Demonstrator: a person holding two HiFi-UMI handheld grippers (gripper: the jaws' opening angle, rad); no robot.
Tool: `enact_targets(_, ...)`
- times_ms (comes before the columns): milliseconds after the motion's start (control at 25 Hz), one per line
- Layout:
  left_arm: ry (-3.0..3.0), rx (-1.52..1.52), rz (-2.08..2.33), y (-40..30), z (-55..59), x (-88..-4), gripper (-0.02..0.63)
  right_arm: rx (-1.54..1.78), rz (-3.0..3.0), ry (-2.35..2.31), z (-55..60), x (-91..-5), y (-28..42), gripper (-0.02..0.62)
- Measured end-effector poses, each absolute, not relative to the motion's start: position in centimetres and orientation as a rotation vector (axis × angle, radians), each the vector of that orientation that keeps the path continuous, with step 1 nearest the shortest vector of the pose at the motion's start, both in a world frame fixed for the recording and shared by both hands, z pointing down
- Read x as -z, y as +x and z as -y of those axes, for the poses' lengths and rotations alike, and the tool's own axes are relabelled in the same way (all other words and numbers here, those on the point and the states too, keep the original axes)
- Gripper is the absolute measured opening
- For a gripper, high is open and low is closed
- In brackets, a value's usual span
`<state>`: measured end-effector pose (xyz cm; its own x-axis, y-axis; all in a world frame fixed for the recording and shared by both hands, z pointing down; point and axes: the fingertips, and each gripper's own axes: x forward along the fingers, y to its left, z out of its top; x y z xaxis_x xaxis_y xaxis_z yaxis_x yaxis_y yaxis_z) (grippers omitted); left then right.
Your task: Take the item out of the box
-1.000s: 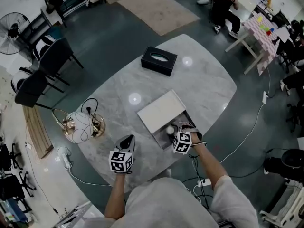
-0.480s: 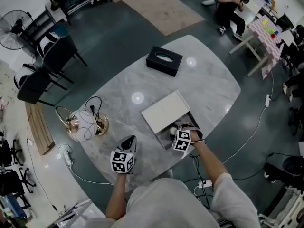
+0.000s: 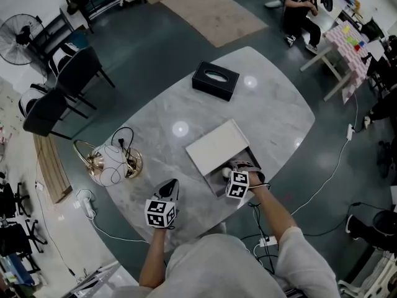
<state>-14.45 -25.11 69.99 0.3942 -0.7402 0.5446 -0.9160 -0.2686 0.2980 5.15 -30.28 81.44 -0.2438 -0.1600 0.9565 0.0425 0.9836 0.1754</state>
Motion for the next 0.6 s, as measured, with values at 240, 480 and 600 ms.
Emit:
enact_targets(240,2.089,-0.399,1.409,-14.4,25.0,-70.0,0.018,0.186,1.813,0.093,30.1,-81.2,4.8,0.190)
enact_targets(480,2.098,-0.398,1.411,-14.2,25.0,-69.7,0.018,0.210,1.812,0.103,30.1,-80.8,5.0,0.190)
enact_targets(600,2.106,-0.397,1.407,-13.9,25.1,-69.6,0.018,0.209,1.820,0.118,29.9,-80.4,5.2,0.190)
